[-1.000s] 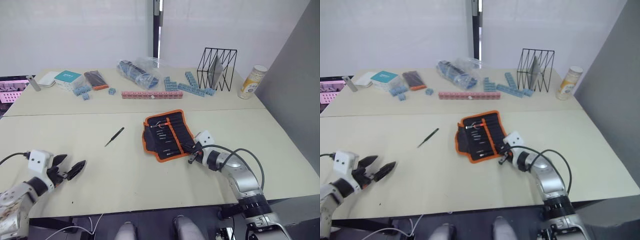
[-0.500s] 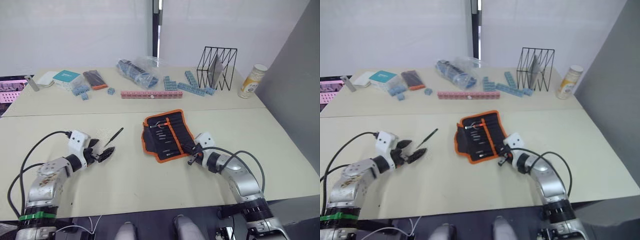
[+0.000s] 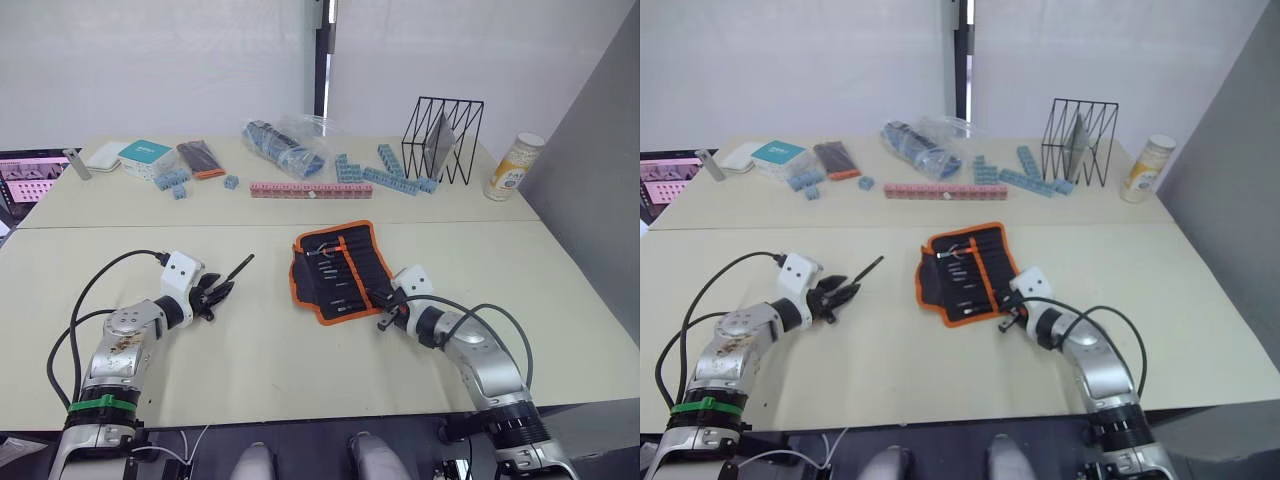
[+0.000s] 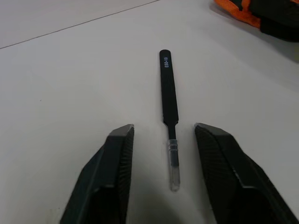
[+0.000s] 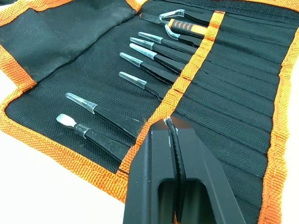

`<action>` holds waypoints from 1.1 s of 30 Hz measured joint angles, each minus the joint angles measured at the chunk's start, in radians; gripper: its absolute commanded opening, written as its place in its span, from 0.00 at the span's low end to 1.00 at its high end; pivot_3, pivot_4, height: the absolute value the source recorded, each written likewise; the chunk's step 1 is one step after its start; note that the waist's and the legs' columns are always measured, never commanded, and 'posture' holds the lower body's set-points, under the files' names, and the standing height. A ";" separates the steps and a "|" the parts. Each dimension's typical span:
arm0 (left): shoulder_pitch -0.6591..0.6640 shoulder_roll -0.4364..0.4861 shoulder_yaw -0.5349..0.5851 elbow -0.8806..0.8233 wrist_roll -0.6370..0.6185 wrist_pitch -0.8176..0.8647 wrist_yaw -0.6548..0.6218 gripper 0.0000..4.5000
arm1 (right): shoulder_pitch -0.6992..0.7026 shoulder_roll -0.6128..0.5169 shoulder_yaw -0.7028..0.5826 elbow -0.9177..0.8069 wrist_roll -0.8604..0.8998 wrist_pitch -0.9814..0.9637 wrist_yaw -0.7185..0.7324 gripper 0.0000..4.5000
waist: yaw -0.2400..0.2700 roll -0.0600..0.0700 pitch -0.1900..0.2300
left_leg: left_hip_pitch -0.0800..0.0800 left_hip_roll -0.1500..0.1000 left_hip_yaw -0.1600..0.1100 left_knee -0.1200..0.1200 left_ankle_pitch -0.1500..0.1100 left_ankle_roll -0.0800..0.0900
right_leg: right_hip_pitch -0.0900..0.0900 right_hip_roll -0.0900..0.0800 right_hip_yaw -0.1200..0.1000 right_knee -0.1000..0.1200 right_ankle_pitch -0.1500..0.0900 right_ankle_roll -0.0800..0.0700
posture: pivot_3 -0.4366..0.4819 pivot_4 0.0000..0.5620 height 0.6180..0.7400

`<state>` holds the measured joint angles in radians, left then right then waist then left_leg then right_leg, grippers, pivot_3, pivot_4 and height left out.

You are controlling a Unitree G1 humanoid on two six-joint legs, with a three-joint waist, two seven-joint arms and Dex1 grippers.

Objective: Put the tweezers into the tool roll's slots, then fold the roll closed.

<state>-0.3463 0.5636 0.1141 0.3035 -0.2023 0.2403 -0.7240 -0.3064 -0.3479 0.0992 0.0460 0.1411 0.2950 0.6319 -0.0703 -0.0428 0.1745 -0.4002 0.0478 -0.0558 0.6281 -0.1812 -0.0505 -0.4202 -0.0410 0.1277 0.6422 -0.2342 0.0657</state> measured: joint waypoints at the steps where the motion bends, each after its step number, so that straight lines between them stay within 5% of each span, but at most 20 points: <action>1: 0.001 0.001 0.000 0.000 0.000 0.000 0.000 0.09 | 0.000 0.000 0.001 0.000 0.000 0.000 0.000 0.00 | 0.000 0.000 0.000 | 0.000 0.000 0.000 0.000 0.000 0.000 | 0.000 0.000 0.000 0.000 0.000 0.000 | 0.48 0.27 0.97; 3: 0.006 0.007 0.004 -0.004 0.000 0.000 0.002 0.01 | 0.000 0.001 0.001 -0.001 0.001 0.000 0.001 0.00 | -0.002 0.000 0.000 | 0.000 0.000 0.000 0.000 0.000 0.000 | 0.000 0.000 0.000 0.000 0.000 0.000 | 0.48 0.27 0.97; 17: 0.000 0.017 0.015 -0.051 -0.004 0.066 0.026 0.01 | -0.004 0.003 0.005 0.002 0.000 -0.001 0.002 0.00 | -0.003 0.000 0.000 | -0.001 0.000 0.000 -0.001 0.000 0.000 | -0.001 0.000 0.000 0.000 0.000 0.000 | 0.48 0.27 0.97; 24: -0.164 0.034 0.013 -0.146 -0.084 0.181 -0.051 0.01 | -0.004 0.006 0.005 0.002 -0.001 -0.002 -0.001 0.00 | 0.000 -0.002 0.001 | -0.004 0.000 -0.001 0.000 0.000 0.000 | -0.002 0.000 -0.001 -0.001 0.000 0.001 | 0.48 0.27 0.97; 33: -0.331 0.052 -0.196 -0.249 -0.111 0.285 -0.263 0.01 | 0.009 0.019 0.005 -0.015 -0.002 -0.003 -0.028 0.00 | -0.010 -0.001 0.001 | -0.004 0.000 -0.001 -0.002 0.000 0.000 | -0.003 0.001 0.000 -0.002 0.000 0.000 | 0.48 0.27 0.97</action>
<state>-0.6769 0.6155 -0.0824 0.0548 -0.3137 0.5257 -0.9866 -0.2979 -0.3289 0.1041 0.0308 0.1388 0.2916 0.6038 -0.0802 -0.0443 0.1753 -0.4046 0.0479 -0.0570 0.6264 -0.1813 -0.0505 -0.4233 -0.0400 0.1275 0.6406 -0.2346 0.0659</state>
